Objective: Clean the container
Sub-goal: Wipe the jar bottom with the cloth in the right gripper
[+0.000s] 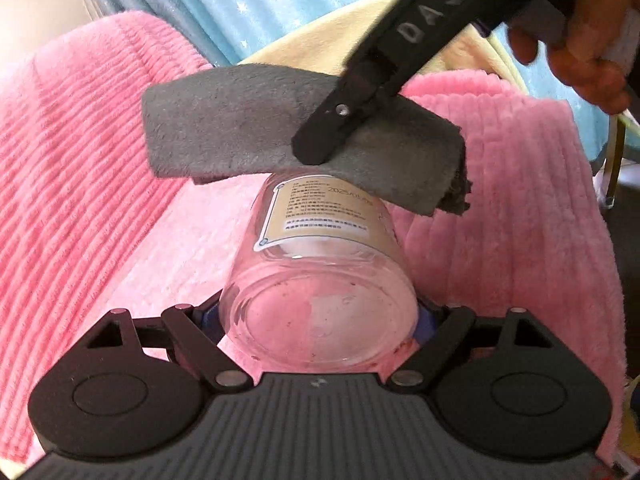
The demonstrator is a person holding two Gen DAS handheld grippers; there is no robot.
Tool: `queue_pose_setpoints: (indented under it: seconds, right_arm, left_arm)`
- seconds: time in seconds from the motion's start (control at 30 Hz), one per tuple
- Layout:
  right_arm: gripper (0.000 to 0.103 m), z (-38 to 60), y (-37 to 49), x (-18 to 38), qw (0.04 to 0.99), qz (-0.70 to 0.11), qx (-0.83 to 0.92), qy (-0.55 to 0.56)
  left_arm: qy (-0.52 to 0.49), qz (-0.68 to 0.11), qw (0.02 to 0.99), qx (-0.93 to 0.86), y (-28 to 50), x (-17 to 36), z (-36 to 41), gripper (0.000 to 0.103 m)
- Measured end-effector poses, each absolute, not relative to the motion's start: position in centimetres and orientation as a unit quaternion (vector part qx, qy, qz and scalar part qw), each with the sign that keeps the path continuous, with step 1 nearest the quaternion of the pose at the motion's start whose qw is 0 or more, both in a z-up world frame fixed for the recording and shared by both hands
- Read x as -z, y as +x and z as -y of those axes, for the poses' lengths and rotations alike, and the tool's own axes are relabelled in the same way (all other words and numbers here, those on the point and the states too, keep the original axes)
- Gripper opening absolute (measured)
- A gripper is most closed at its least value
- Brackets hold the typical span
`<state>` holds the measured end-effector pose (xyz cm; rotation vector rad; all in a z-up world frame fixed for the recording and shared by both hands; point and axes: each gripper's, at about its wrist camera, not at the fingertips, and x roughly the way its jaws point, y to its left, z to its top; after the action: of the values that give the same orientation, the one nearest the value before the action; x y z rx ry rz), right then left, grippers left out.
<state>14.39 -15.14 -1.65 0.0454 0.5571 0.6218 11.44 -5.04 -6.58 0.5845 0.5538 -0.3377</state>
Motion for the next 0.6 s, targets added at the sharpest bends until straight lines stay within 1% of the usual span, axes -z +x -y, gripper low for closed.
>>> queue_pose_setpoints:
  seconds: [0.17, 0.2, 0.23, 0.33, 0.4, 0.6]
  right_arm:
    - [0.017, 15.3, 14.2, 1.2, 0.912, -0.275, -0.304, 0.022]
    - [0.017, 15.4, 14.0, 1.1, 0.910, -0.276, -0.307, 0.025]
    - [0.017, 15.4, 13.9, 0.9, 0.907, -0.276, -0.316, 0.027]
    - [0.017, 14.8, 12.9, 0.4, 0.887, -0.266, -0.378, 0.031]
    - [0.017, 14.0, 12.5, 0.3, 0.875, -0.266, -0.405, 0.025]
    - [0.016, 12.6, 12.3, 0.9, 0.873, -0.263, -0.411, -0.015]
  left_arm:
    - [0.107, -0.326, 0.915, 0.211, 13.3, 5.3, 1.2, 0.085]
    - [0.106, -0.326, 0.915, 0.210, 13.4, 5.2, 1.1, 0.085]
    - [0.128, -0.319, 0.917, 0.204, 13.1, 5.3, 1.5, 0.085]
    - [0.272, -0.265, 0.909, 0.173, 11.2, 6.4, 4.1, 0.085]
    - [0.322, -0.244, 0.899, 0.167, 10.3, 7.0, 5.1, 0.085]
    - [0.313, -0.253, 0.900, 0.167, 10.7, 7.0, 5.0, 0.085]
